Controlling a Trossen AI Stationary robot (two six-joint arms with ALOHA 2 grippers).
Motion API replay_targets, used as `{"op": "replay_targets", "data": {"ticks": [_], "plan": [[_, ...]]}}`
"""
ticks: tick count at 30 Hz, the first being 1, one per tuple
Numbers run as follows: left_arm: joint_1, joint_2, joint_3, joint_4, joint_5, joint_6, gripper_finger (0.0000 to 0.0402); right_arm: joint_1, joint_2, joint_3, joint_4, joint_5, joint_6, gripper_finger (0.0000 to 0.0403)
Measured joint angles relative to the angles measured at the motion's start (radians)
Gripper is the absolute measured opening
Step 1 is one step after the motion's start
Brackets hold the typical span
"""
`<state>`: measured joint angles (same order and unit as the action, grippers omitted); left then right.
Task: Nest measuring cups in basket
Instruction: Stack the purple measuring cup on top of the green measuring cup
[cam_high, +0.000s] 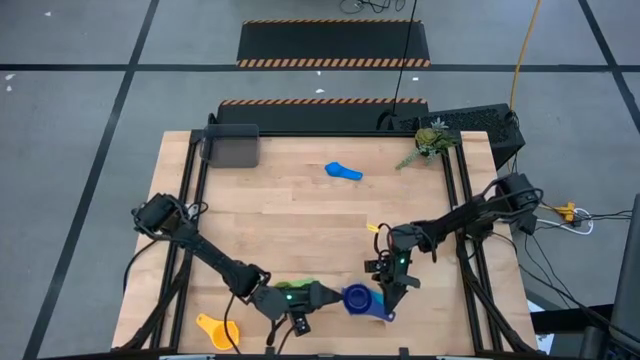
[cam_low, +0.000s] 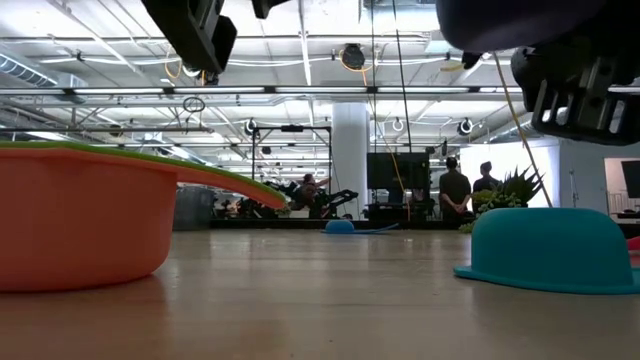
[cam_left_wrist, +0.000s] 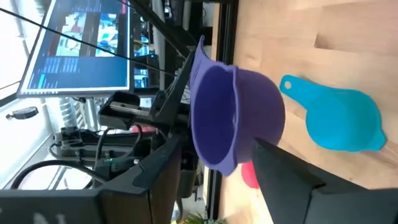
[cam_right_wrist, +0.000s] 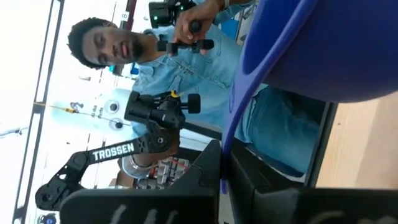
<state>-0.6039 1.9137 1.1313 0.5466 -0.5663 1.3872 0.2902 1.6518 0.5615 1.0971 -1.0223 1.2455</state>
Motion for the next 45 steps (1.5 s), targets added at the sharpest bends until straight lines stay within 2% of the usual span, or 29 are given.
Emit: {"op": "replay_targets", "data": {"ticks": [13, 33, 39, 45], "plan": [[0.035, 0.0, 0.0, -0.004, 0.102, 0.069, 0.0132, 0.026, 0.0, 0.002, 0.045, 0.03, -0.012, 0.0], [0.066, 0.0, 0.0, 0.004, 0.133, 0.093, 0.0131, 0.026, 0.0, 0.002, 0.043, 0.025, -0.006, 0.0], [0.066, 0.0, 0.0, 0.004, 0.173, 0.093, 0.0129, 0.026, 0.0, 0.002, 0.043, 0.022, -0.001, 0.0], [0.066, 0.0, 0.0, 0.002, 0.174, 0.08, 0.0073, 0.026, 0.0, 0.002, 0.043, 0.018, -0.003, 0.0]]}}
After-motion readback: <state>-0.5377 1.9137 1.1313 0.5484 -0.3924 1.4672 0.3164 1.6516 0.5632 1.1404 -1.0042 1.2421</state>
